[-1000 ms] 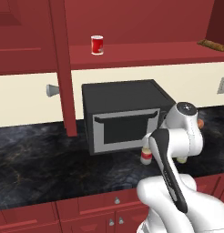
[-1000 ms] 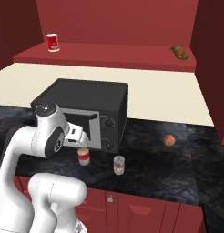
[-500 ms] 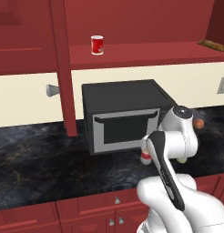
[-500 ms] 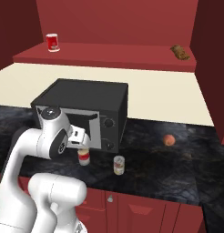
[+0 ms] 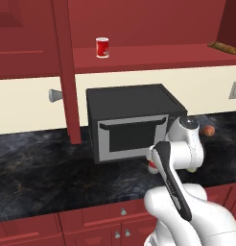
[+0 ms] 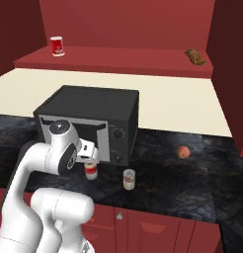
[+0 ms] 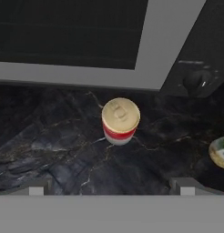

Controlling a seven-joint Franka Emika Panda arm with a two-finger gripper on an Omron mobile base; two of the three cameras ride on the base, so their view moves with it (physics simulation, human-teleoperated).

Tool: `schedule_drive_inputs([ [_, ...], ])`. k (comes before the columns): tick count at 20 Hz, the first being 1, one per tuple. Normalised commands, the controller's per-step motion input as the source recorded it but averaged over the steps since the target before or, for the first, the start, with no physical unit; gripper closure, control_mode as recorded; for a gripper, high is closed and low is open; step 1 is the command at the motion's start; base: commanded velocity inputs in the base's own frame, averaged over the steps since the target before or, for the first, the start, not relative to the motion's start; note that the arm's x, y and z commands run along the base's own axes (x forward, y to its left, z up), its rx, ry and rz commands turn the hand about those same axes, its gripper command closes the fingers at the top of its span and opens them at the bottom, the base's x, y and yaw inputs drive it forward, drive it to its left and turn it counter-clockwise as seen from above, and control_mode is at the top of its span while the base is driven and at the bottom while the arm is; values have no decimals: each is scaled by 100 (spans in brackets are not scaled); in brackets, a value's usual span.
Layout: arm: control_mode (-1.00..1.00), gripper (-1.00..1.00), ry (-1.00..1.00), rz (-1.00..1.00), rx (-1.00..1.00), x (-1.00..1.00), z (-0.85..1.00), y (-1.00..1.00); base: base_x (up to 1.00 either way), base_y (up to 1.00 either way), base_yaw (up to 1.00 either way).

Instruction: Pick the cans from the counter and place them in their designated side in the cabinet.

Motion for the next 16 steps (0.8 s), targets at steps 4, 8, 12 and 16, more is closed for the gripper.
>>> schedule_drive_inputs([
  [4, -100, -100, -2, 1, 0, 12, -22, -2, 0, 0, 0],
  [8, -100, -100, -1, 1, 0, 13, -21, -2, 0, 0, 0],
  [12, -100, -100, -1, 1, 0, 15, -20, -2, 0, 0, 0],
  [16, -100, -100, -1, 1, 0, 19, -17, 0, 0, 0, 0],
])
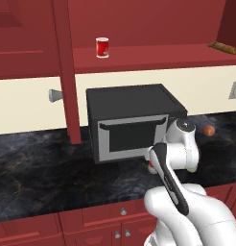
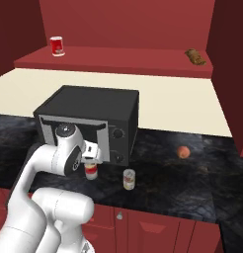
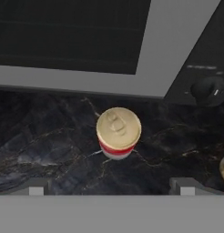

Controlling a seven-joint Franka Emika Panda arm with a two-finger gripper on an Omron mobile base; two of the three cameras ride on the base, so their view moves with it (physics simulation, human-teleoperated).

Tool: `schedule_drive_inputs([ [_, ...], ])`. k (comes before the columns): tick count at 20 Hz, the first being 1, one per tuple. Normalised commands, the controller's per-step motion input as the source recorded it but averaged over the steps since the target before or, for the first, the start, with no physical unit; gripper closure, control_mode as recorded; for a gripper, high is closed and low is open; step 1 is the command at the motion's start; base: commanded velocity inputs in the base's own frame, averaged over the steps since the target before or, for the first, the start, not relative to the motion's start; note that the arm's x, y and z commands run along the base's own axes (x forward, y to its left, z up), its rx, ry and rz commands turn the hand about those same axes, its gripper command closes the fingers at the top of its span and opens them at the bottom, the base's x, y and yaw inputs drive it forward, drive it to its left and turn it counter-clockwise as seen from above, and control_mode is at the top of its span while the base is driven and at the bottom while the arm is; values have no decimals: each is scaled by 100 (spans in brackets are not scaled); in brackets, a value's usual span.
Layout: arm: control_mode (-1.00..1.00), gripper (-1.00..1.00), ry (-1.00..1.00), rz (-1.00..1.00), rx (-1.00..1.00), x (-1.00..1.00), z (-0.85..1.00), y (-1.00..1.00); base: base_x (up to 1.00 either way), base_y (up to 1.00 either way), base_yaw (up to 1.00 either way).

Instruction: Pick the cans from the counter and place them in their designated side in the cabinet.

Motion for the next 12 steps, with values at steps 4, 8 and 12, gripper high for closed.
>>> schedule_drive_inputs([
  [4, -100, -100, 0, 0, 0, 15, -18, 0, 0, 0, 0],
  [8, -100, -100, 0, 0, 0, 7, -25, 0, 0, 0, 0],
  [12, -100, -100, 0, 0, 0, 8, -28, 0, 0, 0, 0],
])
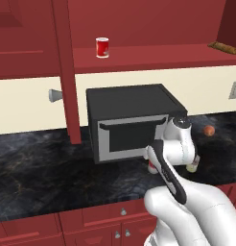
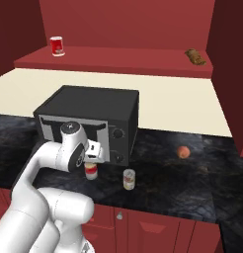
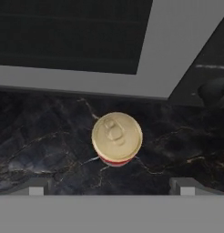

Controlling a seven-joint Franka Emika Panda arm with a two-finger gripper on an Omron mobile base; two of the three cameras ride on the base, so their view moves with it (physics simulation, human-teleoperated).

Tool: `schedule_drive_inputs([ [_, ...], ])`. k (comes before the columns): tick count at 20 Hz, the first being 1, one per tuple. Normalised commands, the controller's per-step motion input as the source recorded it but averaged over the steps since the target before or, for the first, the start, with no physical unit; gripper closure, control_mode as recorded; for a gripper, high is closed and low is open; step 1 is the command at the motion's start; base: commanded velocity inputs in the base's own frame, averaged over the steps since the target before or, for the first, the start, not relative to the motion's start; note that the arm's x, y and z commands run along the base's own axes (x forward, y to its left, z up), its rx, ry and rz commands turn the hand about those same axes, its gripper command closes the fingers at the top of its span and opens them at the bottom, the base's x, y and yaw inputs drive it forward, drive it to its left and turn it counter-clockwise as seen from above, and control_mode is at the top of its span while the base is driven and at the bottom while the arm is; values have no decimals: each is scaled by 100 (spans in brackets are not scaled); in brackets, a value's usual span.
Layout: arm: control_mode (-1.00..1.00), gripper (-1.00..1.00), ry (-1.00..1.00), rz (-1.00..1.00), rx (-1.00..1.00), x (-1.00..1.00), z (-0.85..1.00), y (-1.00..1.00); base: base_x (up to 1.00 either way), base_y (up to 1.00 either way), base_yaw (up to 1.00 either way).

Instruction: Pick the cans from the counter and place them in their designated side in the cabinet.

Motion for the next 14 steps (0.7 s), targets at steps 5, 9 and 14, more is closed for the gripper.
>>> schedule_drive_inputs([
  [5, -100, -100, 0, 0, 0, 8, -30, 0, 0, 0, 0],
  [9, -100, -100, 0, 0, 0, 6, -34, 0, 0, 0, 0],
  [14, -100, -100, 0, 0, -1, 5, -37, 0, 0, 0, 0],
])
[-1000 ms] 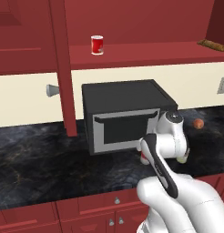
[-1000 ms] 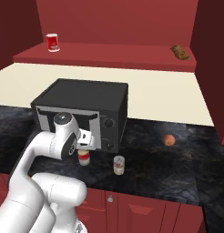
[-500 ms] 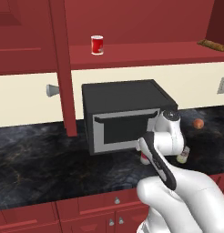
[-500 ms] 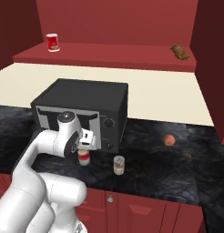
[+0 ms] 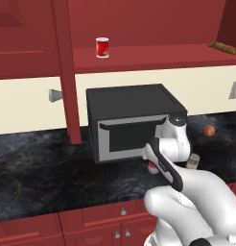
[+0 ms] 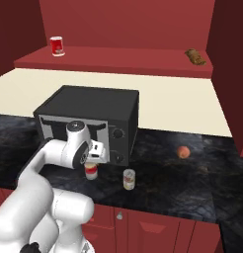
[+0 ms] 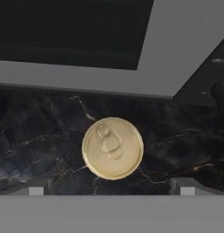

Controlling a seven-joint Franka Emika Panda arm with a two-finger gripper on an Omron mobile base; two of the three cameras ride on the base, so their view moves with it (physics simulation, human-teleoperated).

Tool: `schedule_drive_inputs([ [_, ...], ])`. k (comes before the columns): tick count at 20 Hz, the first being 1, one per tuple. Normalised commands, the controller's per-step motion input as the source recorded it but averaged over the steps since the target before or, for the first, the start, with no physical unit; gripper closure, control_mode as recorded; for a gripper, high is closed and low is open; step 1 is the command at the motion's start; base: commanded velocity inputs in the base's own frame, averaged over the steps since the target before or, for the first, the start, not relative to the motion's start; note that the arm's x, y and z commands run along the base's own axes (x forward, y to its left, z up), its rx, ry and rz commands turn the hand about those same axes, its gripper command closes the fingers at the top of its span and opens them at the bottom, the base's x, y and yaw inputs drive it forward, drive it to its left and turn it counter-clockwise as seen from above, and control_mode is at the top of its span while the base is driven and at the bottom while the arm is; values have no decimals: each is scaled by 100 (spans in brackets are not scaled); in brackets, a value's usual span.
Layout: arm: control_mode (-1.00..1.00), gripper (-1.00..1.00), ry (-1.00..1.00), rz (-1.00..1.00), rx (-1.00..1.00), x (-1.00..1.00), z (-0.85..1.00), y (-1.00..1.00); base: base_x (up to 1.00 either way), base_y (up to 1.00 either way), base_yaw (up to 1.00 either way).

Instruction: Pick the cans from the counter and place them in their designated side in the cabinet.

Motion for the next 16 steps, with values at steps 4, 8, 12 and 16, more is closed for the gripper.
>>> schedule_drive_inputs([
  [4, -100, -100, 0, 0, -1, 4, -35, 0, 0, 0, 0],
  [8, -100, -100, 0, 0, -1, 3, -34, 0, 0, 0, 0],
  [12, -100, -100, 0, 0, -1, 4, -35, 0, 0, 0, 0],
  [16, -100, -100, 0, 0, -2, 6, -35, 1, 0, 0, 0],
])
